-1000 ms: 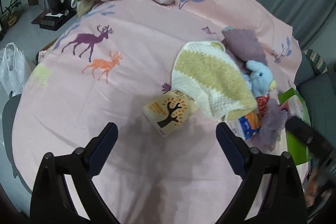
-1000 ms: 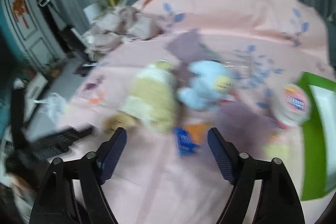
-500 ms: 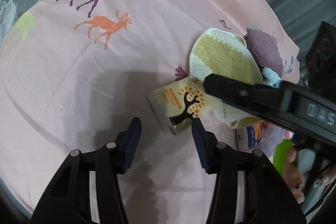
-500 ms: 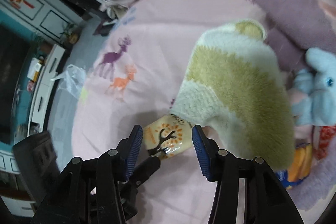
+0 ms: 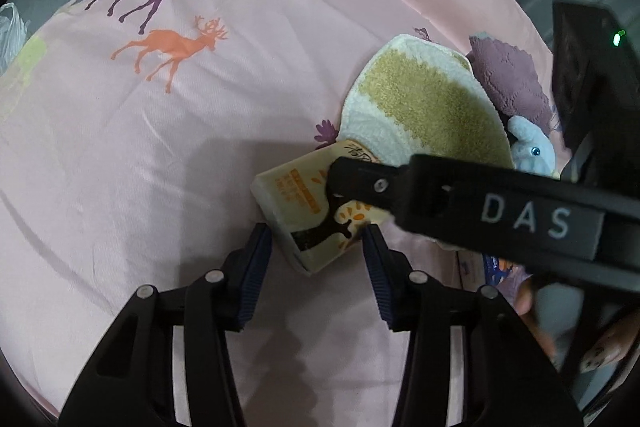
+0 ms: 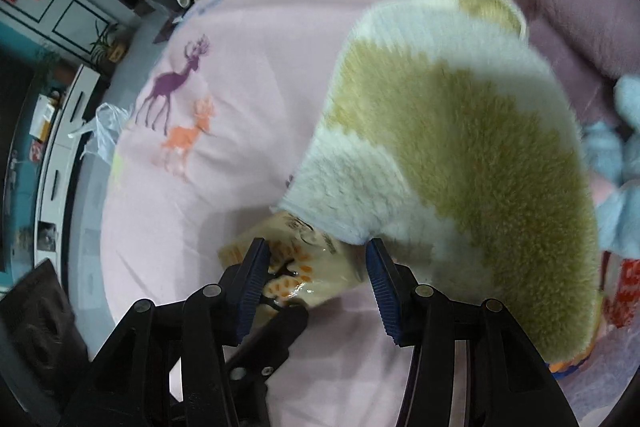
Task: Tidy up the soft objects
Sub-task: 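Grasp the tree-print tissue pack with the right gripper and lift it, then carry the tissue pack to the green box and release it inside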
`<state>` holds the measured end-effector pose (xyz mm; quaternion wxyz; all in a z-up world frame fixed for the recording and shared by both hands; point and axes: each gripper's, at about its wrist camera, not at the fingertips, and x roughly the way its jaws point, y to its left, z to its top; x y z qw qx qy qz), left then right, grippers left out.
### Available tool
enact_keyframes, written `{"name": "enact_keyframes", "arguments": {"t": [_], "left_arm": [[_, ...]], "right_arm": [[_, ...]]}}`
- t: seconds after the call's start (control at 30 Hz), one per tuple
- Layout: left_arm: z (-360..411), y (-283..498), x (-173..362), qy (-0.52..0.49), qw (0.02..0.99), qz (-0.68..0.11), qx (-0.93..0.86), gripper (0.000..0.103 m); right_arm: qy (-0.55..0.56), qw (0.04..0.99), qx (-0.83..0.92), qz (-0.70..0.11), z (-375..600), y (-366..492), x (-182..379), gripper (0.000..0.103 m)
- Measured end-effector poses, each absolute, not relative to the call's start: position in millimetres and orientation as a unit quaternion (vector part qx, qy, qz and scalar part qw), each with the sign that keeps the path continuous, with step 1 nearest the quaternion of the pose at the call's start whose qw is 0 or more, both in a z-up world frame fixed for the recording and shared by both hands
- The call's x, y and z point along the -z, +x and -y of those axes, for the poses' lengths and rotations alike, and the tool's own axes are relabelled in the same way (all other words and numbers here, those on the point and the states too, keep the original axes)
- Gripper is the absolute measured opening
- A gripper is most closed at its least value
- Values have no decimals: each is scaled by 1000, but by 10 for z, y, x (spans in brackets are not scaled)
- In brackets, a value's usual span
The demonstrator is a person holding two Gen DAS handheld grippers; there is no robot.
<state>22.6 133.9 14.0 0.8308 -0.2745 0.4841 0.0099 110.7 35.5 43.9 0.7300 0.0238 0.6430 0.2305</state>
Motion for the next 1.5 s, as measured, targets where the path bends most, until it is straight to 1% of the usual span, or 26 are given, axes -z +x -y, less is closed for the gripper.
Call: {"name": "enact_keyframes", "arguments": {"t": [0.1, 0.23, 0.3, 0.5, 0.73, 1.07, 1.2, 1.33, 1.5], "left_arm": [[-1308, 229, -130, -263, 836, -481, -13, 45], [-1258, 157, -193, -251, 849, -465, -18, 45], [-1163, 88, -311, -225, 863, -452, -10, 45], [-853, -66, -696, -193, 893, -404, 43, 45], [-233, -231, -1105, -151, 915, -357, 114, 45], [718, -207, -1662, -68, 935, -290, 190, 45], [1127, -144, -1758, -49, 929, -283, 232, 45], [1559, -92, -1760, -27, 919, -282, 272, 45], [2070, 58, -1634, -18, 893, -318, 317, 44]], "right_arm": [[22, 743, -245, -622, -331, 1042, -443, 52], [46, 744, -262, -613, -209, 923, -494, 52], [54, 756, -268, -595, -124, 844, -607, 52], [61, 810, -248, -528, 276, 449, -1109, 52], [59, 862, -203, -461, 864, 88, -1622, 52], [144, 907, -159, -362, 1971, -145, -2148, 52], [171, 920, -118, -331, 2424, -236, -2227, 52], [198, 923, -77, -321, 2882, -302, -2192, 52], [243, 914, -17, -325, 3378, -308, -2034, 52]]}}
